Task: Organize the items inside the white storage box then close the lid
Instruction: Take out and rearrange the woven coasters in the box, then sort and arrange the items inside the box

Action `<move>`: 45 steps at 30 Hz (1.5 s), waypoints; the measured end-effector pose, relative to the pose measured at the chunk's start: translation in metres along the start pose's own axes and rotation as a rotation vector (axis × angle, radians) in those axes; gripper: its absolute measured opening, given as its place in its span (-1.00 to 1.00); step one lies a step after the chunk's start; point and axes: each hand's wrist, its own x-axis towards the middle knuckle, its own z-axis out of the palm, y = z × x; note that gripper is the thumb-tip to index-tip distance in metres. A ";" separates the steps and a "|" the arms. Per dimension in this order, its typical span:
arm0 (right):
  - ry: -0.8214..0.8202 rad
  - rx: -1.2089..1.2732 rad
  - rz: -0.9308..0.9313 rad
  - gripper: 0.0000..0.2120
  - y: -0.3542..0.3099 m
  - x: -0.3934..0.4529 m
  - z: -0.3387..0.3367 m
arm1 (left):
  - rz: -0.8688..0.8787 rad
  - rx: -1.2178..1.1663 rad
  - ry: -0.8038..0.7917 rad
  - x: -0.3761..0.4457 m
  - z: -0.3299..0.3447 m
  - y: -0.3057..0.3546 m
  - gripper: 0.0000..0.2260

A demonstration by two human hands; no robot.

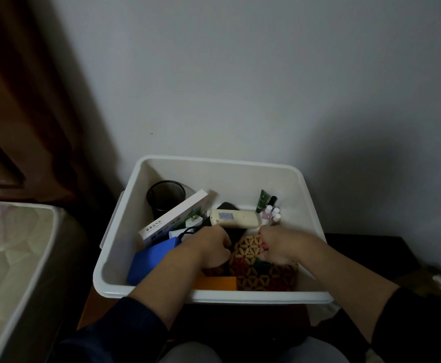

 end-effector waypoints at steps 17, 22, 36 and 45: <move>0.272 -0.143 -0.010 -0.62 -0.013 -0.016 0.015 | -0.019 -0.042 -0.001 -0.005 -0.002 0.003 -0.63; 0.295 -0.035 0.007 -0.44 -0.006 -0.009 0.019 | -0.001 -0.017 0.037 -0.014 -0.003 0.009 -0.63; 0.633 0.358 -0.299 -0.60 -0.088 -0.027 -0.014 | -0.243 0.136 0.917 -0.113 -0.032 -0.049 -0.46; 0.676 0.227 -0.380 -0.32 -0.131 0.023 -0.018 | -0.320 0.176 0.878 -0.110 -0.020 -0.060 -0.36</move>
